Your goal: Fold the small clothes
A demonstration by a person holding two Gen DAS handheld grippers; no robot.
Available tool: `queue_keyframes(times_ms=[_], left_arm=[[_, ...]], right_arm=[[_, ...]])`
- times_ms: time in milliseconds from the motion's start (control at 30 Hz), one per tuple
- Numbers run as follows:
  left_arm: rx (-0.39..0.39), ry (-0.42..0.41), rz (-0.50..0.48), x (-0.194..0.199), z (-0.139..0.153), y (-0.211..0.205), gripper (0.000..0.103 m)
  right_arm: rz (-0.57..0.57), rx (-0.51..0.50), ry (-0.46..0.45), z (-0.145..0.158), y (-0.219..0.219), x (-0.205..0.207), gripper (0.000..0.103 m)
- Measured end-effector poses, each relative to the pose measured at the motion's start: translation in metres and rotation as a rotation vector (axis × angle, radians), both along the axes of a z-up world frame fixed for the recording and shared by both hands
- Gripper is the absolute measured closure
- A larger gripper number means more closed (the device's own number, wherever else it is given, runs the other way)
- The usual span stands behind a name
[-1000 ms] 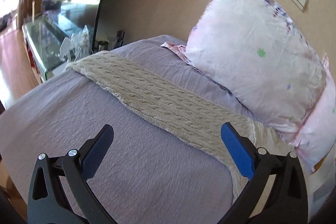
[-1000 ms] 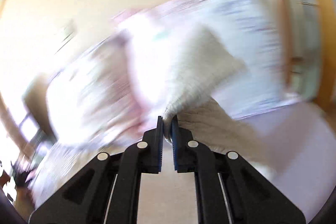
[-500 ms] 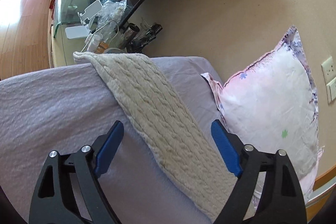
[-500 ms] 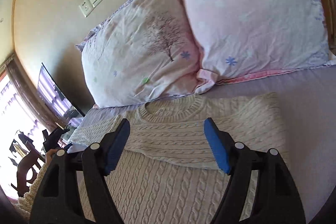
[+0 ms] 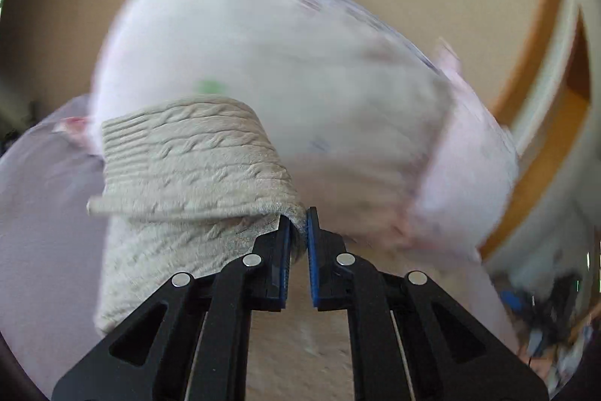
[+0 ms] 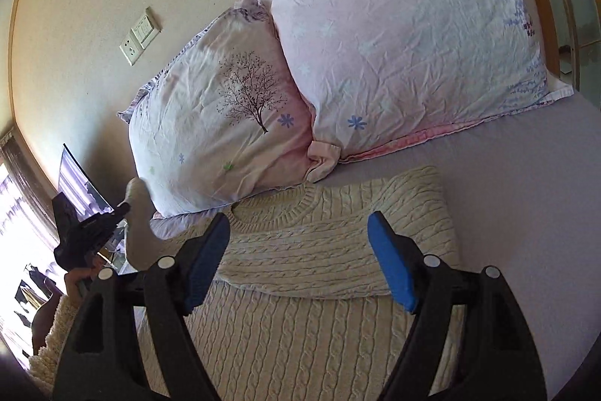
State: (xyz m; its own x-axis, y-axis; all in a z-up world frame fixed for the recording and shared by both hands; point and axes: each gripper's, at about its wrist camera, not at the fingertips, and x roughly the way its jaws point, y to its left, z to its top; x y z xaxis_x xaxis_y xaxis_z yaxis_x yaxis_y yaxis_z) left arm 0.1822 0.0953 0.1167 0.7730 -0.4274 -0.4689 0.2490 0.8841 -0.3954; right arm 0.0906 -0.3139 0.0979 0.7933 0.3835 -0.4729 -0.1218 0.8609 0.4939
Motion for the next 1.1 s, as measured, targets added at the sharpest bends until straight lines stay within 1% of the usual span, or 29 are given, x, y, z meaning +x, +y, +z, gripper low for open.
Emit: queue_keyframes(times_ms=[67,100,133,167,200,233,267,300,333,367,433,467,500,533,567,600,633,667,733,767,800,833,867,900,933,967,1000,1067,1100], left_arm=[[0.132,0.039,-0.221,-0.007,-0.021,-0.094,0.095],[0.177,0.077,-0.303,-0.01,-0.034,-0.125,0.095],[0.195,0.116,-0.36,-0.013,-0.046,-0.145,0.095],[0.194,0.15,-0.395,-0.017,-0.056,-0.155,0.095],[0.195,0.162,-0.393,-0.021,-0.06,-0.155,0.095],[0.203,0.157,-0.373,-0.027,-0.061,-0.147,0.092],[0.217,0.139,-0.342,-0.035,-0.058,-0.136,0.077],[0.228,0.117,-0.304,-0.045,-0.055,-0.121,0.068],[0.234,0.094,-0.262,-0.054,-0.05,-0.105,0.049],[0.242,0.072,-0.215,-0.064,-0.046,-0.088,0.035],[0.267,0.057,-0.12,-0.077,-0.04,-0.052,0.027],[0.277,0.065,-0.078,-0.086,-0.041,-0.037,0.024],[0.274,0.085,-0.048,-0.09,-0.042,-0.025,0.023],[0.255,0.112,-0.025,-0.096,-0.046,-0.011,0.02],[0.228,0.143,-0.008,-0.099,-0.052,-0.001,0.02],[0.197,0.18,0.008,-0.102,-0.058,0.01,0.02],[0.172,0.21,0.023,-0.107,-0.064,0.02,0.02],[0.147,0.228,0.033,-0.112,-0.069,0.028,0.02],[0.097,0.249,0.041,-0.124,-0.079,0.04,0.02],[0.07,0.259,0.037,-0.126,-0.082,0.043,0.02],[0.052,0.265,0.031,-0.129,-0.085,0.044,0.02],[0.041,0.269,0.025,-0.131,-0.087,0.045,0.02],[0.032,0.273,0.017,-0.132,-0.089,0.044,0.02],[0.025,0.278,0.013,-0.134,-0.091,0.044,0.02],[0.015,0.283,0.006,-0.136,-0.094,0.043,0.02],[0.004,0.287,-0.004,-0.138,-0.097,0.043,0.02],[-0.004,0.275,-0.012,-0.143,-0.098,0.043,0.02],[-0.029,0.26,-0.036,-0.152,-0.101,0.043,0.022],[-0.068,0.259,-0.059,-0.156,-0.103,0.044,0.024]], right_arm=[[0.01,0.019,0.026,-0.008,0.004,0.006,0.027],[0.011,0.031,0.042,-0.012,0.004,0.01,0.027],[0.008,0.046,0.066,-0.016,0.003,0.013,0.027],[0.003,0.056,0.085,-0.02,0.001,0.015,0.028],[-0.004,0.066,0.115,-0.025,-0.003,0.018,0.032],[-0.007,0.075,0.139,-0.029,-0.006,0.02,0.035],[-0.007,0.08,0.165,-0.033,-0.008,0.024,0.041],[-0.013,0.078,0.195,-0.038,-0.009,0.029,0.047],[-0.02,0.076,0.217,-0.043,-0.01,0.032,0.048],[-0.027,0.071,0.24,-0.047,-0.01,0.037,0.05],[-0.04,0.051,0.274,-0.054,-0.006,0.045,0.051],[-0.052,0.03,0.288,-0.057,-0.004,0.049,0.051],[-0.057,0.013,0.296,-0.06,0.0,0.053,0.051],[-0.058,-0.005,0.304,-0.063,0.003,0.057,0.051],[-0.063,-0.026,0.322,-0.068,0.006,0.061,0.053],[-0.057,-0.037,0.346,-0.076,0.009,0.066,0.074],[-0.044,-0.042,0.361,-0.081,0.012,0.071,0.087],[-0.039,-0.03,0.347,-0.082,0.013,0.073,0.091],[-0.089,-0.006,0.273,-0.066,0.008,0.067,0.092],[-0.139,0.001,0.24,-0.057,0.002,0.063,0.092],[-0.186,-0.022,0.232,-0.05,0.001,0.063,0.091],[-0.229,-0.061,0.245,-0.047,-0.002,0.063,0.085],[-0.256,-0.087,0.279,-0.048,-0.005,0.063,0.072],[-0.273,-0.079,0.323,-0.051,-0.01,0.057,0.053],[-0.269,-0.06,0.342,-0.053,-0.017,0.047,0.042],[-0.264,-0.059,0.336,-0.054,-0.023,0.034,0.03],[-0.266,-0.074,0.325,-0.054,-0.03,0.017,0.028],[-0.269,-0.089,0.335,-0.058,-0.045,-0.013,0.028],[-0.255,-0.068,0.351,-0.063,-0.052,-0.03,0.028]])
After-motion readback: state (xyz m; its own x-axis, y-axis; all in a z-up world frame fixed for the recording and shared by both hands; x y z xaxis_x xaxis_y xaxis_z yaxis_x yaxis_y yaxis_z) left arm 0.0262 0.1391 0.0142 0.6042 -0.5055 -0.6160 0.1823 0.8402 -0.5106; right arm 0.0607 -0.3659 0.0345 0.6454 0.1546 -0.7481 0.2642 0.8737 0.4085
